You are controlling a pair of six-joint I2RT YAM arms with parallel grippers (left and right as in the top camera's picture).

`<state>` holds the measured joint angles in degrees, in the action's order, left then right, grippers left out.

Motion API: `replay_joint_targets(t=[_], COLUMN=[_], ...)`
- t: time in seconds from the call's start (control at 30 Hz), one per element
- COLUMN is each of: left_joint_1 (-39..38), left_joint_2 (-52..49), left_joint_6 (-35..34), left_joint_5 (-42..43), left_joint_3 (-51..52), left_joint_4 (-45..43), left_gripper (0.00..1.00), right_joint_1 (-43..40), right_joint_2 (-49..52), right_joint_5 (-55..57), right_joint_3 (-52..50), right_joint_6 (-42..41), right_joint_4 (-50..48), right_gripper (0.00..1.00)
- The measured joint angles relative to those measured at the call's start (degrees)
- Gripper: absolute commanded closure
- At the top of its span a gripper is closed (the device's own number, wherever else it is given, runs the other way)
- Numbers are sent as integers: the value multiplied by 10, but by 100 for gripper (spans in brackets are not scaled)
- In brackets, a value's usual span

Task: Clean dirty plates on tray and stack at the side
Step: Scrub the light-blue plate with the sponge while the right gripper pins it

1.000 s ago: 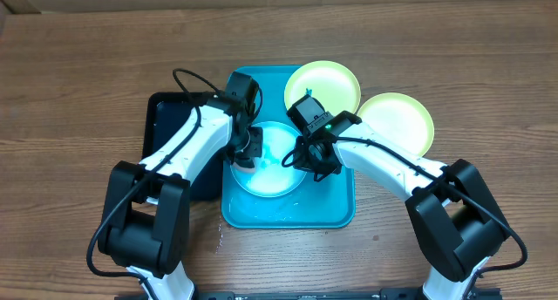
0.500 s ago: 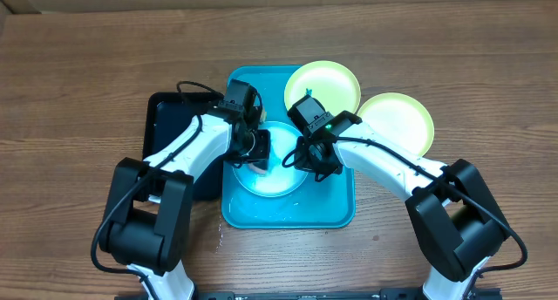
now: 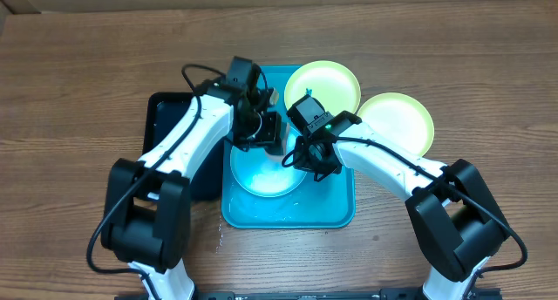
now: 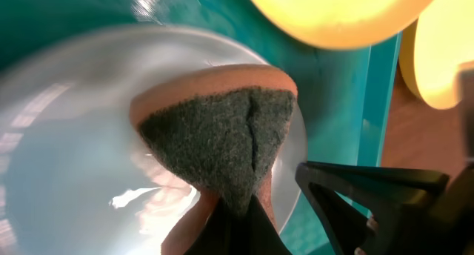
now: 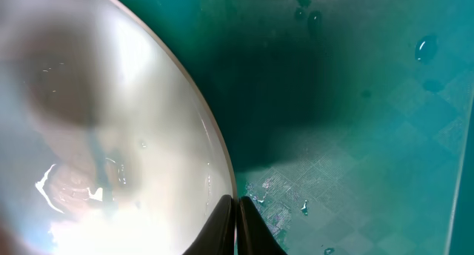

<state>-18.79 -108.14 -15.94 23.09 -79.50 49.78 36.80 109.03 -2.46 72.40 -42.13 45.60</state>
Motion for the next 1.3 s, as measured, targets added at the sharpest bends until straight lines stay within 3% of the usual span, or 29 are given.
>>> replay_joint_targets(t=[0.27, 0.5, 0.63, 0.87, 1.07, 1.3], left_joint_1=[0, 0, 1, 0, 5, 7], left_joint_2=[10, 10, 10, 10, 10, 10], left_joint_6=[0, -7, -12, -16, -19, -19], left_joint_5=[-110, -153, -125, 34, 59, -66], left_joint_3=[22, 107, 126, 135, 73, 0], left_joint_4=[23, -37, -71, -154, -61, 35], left_gripper=[96, 96, 96, 96, 96, 95], right_joint_1=[0, 0, 0, 0, 0, 0], right_joint_2=[0, 0, 0, 0, 0, 0], right_joint_5=[-1, -2, -1, -1, -1, -2], right_joint_3=[0, 0, 0, 0, 0, 0], right_joint_6=[0, 2, 2, 2, 2, 2], right_joint_4=[0, -1, 0, 0, 0, 0], right_gripper=[96, 96, 96, 96, 96, 96])
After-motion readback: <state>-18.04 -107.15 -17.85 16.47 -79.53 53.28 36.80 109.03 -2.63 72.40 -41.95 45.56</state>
